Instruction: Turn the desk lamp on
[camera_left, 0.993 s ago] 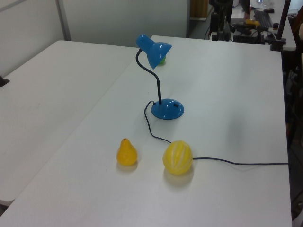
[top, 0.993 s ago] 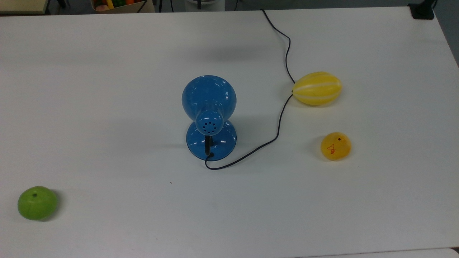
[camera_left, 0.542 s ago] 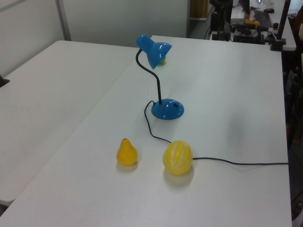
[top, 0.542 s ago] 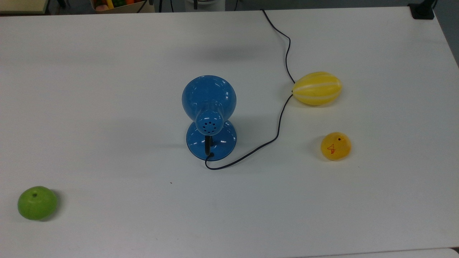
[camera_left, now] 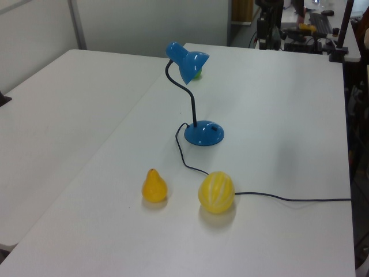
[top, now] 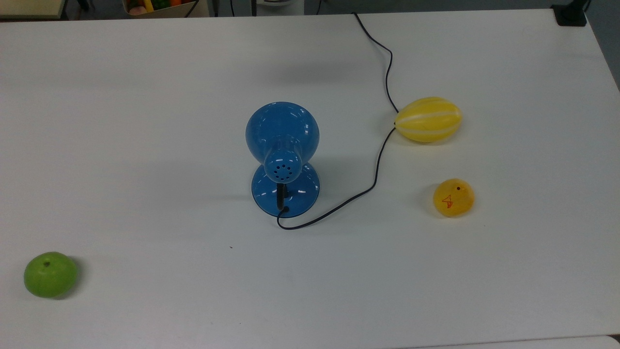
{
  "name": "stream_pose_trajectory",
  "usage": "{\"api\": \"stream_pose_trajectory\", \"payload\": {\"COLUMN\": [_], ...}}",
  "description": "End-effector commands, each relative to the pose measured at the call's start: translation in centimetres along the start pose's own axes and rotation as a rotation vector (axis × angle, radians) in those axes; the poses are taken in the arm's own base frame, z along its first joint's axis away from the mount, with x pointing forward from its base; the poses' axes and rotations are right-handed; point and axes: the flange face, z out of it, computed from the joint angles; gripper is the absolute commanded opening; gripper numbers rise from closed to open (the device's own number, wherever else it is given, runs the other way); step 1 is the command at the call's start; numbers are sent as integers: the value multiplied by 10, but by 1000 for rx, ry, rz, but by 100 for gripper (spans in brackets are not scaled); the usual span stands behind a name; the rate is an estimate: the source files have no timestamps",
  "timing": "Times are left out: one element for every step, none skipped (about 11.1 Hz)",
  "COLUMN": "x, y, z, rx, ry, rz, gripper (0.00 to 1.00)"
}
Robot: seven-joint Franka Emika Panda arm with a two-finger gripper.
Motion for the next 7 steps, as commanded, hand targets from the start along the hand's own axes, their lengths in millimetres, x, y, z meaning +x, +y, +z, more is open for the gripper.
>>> {"api": "stream_pose_trajectory", "payload": {"x": [-3,-2,-2,1,3,6,10], "y": [-4,-4,-7,-10,-17,-21,-26], "z": [1,1,6,9,21,37,51], "rx": [7,8,8,10,10,10,11], "ry": [-14,-8,-6,11,12,12,20], "rz": [-18,-17,-23,-25,-36,-45,-51], "gripper": [0,0,0,0,0,0,0]}}
